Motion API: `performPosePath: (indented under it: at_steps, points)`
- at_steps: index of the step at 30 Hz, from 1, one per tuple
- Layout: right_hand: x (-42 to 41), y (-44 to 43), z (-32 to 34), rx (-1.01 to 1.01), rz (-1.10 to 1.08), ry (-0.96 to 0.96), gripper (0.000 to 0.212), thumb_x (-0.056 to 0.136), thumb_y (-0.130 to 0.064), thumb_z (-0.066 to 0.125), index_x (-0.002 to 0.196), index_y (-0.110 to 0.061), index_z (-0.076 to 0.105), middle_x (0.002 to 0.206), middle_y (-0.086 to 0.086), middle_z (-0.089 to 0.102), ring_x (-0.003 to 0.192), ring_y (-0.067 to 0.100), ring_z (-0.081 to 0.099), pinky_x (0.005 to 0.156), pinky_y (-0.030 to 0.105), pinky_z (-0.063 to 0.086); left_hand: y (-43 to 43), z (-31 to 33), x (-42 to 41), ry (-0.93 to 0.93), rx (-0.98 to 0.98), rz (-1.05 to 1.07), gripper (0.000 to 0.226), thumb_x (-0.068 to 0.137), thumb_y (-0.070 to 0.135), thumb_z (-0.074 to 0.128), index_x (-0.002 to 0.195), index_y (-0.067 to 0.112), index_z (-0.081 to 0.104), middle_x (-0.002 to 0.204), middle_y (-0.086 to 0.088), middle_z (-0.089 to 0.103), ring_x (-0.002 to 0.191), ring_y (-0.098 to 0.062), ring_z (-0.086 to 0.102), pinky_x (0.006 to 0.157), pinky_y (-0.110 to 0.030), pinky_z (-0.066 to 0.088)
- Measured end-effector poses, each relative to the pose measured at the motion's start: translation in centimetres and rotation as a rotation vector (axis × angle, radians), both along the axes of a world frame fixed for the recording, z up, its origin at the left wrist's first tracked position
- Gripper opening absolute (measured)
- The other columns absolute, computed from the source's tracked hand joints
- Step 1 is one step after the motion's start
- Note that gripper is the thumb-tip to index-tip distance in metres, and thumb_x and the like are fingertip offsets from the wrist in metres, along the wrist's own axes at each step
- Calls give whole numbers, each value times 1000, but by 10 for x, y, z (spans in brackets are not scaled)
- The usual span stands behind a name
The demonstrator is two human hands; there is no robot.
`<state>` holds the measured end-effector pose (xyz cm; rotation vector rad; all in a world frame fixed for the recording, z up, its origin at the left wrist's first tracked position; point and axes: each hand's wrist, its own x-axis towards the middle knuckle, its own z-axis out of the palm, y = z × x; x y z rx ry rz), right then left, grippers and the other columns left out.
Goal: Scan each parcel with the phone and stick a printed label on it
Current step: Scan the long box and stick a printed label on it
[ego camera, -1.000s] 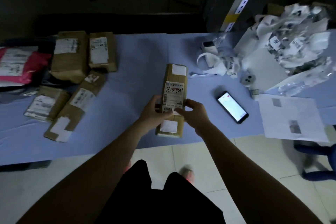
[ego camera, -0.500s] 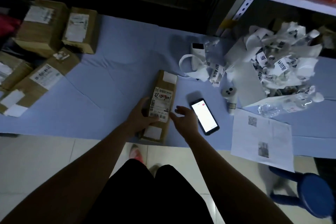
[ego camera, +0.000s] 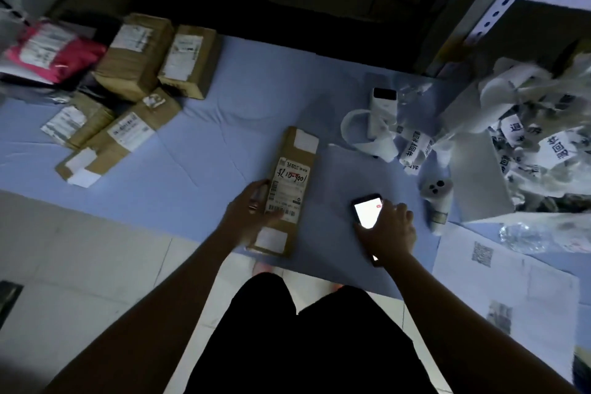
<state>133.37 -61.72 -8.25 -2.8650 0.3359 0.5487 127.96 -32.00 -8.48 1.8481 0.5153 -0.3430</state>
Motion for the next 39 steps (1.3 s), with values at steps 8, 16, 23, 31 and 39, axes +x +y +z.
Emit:
performPosePath:
  at_steps: [8,16,23,31,39]
  points:
    - [6,-18,-14,176,43,15,81,68,-61,75,132,-20,47,121,10,51,119,34,51,87,46,49,-21,12,-40,75,32,52,96,63,25,96,141,49,44,113,3,64,101,-18,65,81,-27,58]
    - [26,6,16,547,167,-38,60,66,-41,84,117,-24,58,105,7,59,97,26,59,81,33,51,-12,40,-51,-131,188,444,76,65,28,92,132,43,59,104,3,67,87,-19,66,72,-36,60]
    - [46,37,89,504,656,-68,68,58,-30,90,120,-17,63,99,-2,65,86,16,61,70,31,52,31,69,-36,-255,115,594,72,55,38,92,123,42,67,99,15,66,86,-5,66,57,-17,53]
    - [35,37,124,399,741,-71,81,56,-30,90,131,-23,60,100,-6,66,93,15,63,80,41,59,59,73,-12,-275,131,528,76,57,41,90,128,42,63,113,18,68,98,-12,68,79,-40,62]
    - [19,49,137,372,734,-111,80,57,-30,87,132,-25,59,100,-8,66,91,15,63,78,36,57,72,71,6,-262,171,453,76,55,48,87,126,48,60,110,17,69,96,-12,69,83,-46,61]
